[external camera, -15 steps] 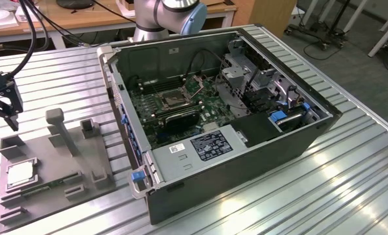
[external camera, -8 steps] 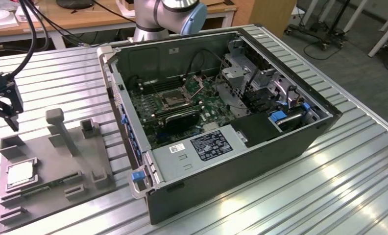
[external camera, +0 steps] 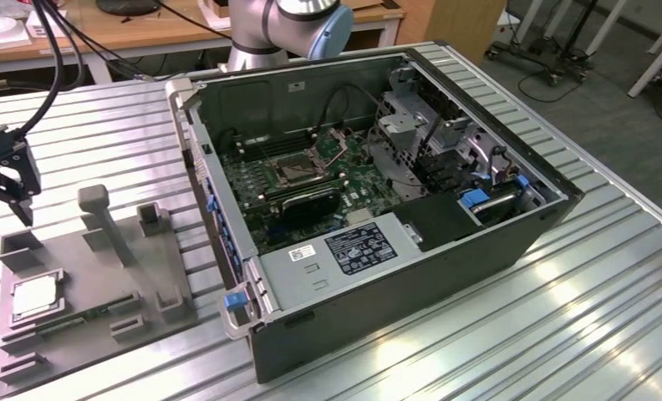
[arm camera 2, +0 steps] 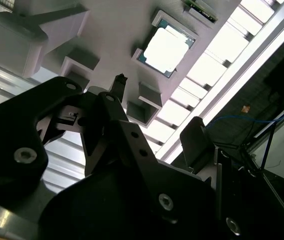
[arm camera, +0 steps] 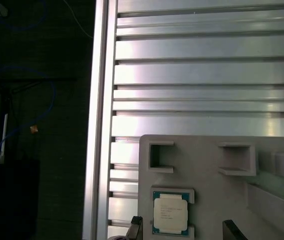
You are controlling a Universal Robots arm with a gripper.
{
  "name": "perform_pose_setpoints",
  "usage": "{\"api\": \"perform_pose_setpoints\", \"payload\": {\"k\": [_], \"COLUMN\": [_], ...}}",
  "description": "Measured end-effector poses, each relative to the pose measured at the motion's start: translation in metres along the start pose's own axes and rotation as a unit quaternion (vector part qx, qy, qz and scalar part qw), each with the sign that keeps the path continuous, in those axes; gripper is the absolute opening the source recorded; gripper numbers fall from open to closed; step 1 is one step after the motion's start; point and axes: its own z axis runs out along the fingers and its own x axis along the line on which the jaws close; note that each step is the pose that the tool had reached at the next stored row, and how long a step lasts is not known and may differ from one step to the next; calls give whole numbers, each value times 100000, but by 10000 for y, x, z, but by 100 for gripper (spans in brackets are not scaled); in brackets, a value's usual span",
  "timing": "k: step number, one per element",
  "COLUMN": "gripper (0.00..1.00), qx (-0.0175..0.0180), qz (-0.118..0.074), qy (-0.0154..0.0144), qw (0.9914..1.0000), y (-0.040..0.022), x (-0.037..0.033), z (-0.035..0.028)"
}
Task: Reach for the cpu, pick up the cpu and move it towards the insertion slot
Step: 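Pick up the cpu and move it towards the insertion slot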
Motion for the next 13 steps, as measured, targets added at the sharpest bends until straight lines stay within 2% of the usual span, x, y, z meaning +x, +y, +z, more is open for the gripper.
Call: {"api": "perform_pose_setpoints", "payload": {"k": [13], "gripper": [71], "qx": [3], "qz": [1], "qy": [4], "qw": [100000], "y": [-8], "x": [0], "z": [45]}}
